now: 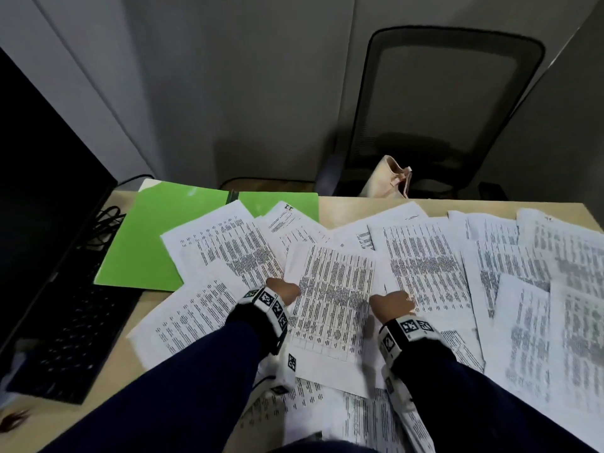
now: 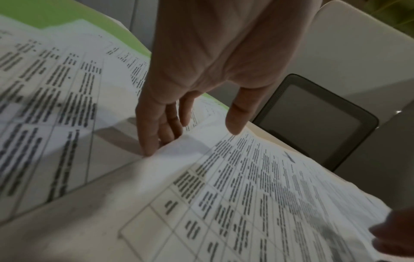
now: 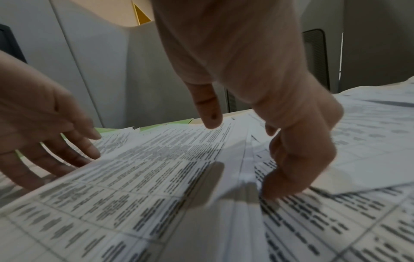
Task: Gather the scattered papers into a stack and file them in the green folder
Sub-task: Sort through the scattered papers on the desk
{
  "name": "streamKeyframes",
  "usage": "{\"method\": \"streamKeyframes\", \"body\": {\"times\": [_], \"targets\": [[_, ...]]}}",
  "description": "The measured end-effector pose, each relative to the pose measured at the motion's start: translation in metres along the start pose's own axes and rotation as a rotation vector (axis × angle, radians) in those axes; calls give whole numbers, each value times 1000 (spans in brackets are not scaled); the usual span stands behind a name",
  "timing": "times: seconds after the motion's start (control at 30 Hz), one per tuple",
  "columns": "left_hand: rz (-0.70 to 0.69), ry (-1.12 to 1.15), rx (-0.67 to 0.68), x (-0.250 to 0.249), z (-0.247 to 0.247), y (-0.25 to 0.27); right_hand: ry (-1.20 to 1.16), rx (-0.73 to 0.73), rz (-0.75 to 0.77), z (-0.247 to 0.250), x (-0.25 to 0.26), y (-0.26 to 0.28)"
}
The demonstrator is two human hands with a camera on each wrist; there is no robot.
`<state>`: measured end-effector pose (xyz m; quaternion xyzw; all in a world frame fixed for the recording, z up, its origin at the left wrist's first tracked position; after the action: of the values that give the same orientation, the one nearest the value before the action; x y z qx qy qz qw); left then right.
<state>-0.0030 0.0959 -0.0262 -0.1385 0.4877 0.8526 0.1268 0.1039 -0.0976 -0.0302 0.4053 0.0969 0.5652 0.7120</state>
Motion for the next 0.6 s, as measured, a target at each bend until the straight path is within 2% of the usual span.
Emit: {"method": "streamKeyframes", "body": {"times": [0.1,0.2,0.27,0.37,0.47,0.6], "targets": [[8,21,-36,0,-6,3,42,43,-30,-6,-1,4],[-11,123,13,4,-11,-2,-53,127,8,-8,-1,6],[-28,173,51,9,-14,-5,-60,121,51,-10,-2,4],[-66,185,34,19,-8,-4,19,60,134,-12,-1,3],[-61,229,-70,42,12,-6,66,1,207,-14,5,6],[196,232,-322,105,55,1,107,-70,261,-19,17,9]]}}
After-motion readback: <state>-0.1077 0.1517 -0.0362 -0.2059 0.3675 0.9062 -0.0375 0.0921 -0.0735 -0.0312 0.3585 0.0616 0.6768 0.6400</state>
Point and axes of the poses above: each hand's wrist, its own y-axis away from the middle knuckle, its own z-axis out of the back of the hand, x = y × z, the point moved 1 cm from there along -y, towards the middle knuckle, and after that the axes turned 4 degrees about x, right-handed, at the moved point
